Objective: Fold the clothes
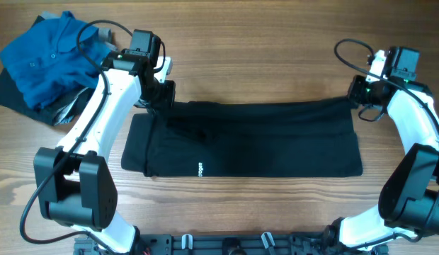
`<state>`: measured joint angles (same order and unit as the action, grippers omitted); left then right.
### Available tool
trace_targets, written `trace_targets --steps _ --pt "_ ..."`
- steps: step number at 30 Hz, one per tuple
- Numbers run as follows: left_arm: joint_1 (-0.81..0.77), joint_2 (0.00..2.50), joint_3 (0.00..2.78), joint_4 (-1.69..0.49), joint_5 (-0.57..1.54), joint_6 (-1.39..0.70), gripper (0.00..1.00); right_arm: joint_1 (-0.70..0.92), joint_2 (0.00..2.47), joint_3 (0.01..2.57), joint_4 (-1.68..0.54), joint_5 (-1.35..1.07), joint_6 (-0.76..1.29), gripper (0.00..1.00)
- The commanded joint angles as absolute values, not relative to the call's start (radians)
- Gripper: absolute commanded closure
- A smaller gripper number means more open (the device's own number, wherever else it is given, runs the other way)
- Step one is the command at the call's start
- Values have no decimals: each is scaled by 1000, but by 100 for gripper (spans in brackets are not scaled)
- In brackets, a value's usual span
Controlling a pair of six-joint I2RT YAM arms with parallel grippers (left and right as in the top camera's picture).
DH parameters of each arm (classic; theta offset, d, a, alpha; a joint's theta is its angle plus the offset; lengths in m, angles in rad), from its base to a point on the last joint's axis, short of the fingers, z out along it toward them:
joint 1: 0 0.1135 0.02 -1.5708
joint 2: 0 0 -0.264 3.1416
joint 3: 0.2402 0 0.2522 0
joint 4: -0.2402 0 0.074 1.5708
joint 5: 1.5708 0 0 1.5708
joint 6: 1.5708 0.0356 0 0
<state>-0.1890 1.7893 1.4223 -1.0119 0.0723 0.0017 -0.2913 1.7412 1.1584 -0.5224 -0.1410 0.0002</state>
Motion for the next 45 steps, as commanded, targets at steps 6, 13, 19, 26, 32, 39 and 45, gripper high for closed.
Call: trace_targets --steps 6,13,19,26,32,39,45 --pt "-192 1765 1421 -1010 78 -12 96 -296 1747 1169 -535 -172 -77 96" --pt "-192 1765 1421 -1010 78 -17 96 -296 1809 1169 -630 -35 -60 41" --pt "-192 1765 1421 -1010 78 -35 96 -296 1817 1169 -550 -25 -64 31" --pt "-192 1765 1421 -1009 77 -34 96 -296 1897 1169 -574 -47 -76 42" --pt "-192 1765 1421 -993 77 -34 96 -296 1900 1171 -601 -75 -76 81" --pt "-192 1765 1421 -991 77 -34 96 -296 1832 1175 -574 -21 -53 81" --pt "-192 1765 1421 -992 58 -34 96 -296 1792 1175 -573 -52 -50 88"
